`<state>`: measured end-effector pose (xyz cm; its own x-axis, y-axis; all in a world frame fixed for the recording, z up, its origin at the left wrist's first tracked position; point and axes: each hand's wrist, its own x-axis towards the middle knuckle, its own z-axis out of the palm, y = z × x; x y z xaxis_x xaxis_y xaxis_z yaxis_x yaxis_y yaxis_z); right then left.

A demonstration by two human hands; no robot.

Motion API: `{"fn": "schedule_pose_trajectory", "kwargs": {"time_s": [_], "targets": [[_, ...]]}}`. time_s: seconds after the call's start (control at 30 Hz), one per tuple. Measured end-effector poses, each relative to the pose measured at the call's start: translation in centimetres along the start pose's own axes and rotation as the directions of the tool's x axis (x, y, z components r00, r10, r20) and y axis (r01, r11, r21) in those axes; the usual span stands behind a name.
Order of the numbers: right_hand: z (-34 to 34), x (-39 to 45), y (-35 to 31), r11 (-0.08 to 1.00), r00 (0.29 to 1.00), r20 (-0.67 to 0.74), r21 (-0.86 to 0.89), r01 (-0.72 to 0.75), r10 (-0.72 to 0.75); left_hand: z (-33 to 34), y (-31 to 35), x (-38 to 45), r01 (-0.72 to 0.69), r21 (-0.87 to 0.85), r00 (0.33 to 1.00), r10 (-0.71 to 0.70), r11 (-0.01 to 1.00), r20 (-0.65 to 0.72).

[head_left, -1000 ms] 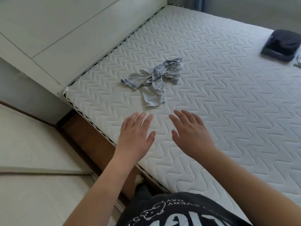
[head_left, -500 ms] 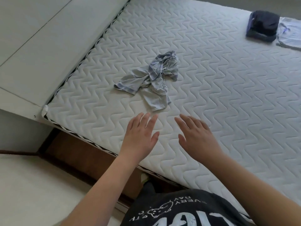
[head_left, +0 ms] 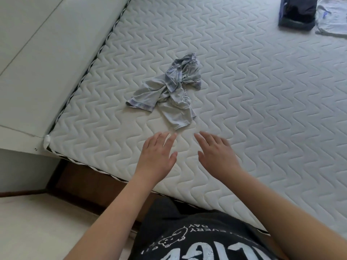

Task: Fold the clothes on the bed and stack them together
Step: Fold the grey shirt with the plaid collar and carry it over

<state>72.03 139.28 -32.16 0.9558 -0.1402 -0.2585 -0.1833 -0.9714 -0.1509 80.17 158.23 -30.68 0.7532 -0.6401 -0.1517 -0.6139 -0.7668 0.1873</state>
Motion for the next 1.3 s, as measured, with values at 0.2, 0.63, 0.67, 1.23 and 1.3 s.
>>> {"fn": "schedule_pose_trajectory", "kwargs": {"time_s": [0.2,0.63,0.67,1.23,1.3], "targets": [[1.4,4.4,-0.7,0.999,0.998,0.042,-0.034,-0.034,0.035,1.7,-3.1,3.4,-0.034,-0.021,0.999,0.035,0.999,0.037],[7.8,14.8,-4.9,0.946,0.945,0.111,0.071,-0.316,0.307,7.8,-12.8,14.7,-0.276,0.006,0.938,0.268,0.961,0.222],[8.5,15.4,-4.6,0.945,0.944,0.112,0.075,-0.318,0.309,8.4,-13.0,15.5,-0.271,0.008,0.939,0.262,0.963,0.222],[25.7,28.9,3.5,0.970,0.946,0.235,0.040,-0.239,0.224,26.2,-14.8,23.1,-0.004,-0.152,0.901,0.069,0.988,0.428],[26.6,30.1,4.3,0.969,0.943,0.247,0.052,-0.241,0.222,27.4,-14.8,23.6,0.101,-0.231,0.880,0.021,0.968,0.474]]}}
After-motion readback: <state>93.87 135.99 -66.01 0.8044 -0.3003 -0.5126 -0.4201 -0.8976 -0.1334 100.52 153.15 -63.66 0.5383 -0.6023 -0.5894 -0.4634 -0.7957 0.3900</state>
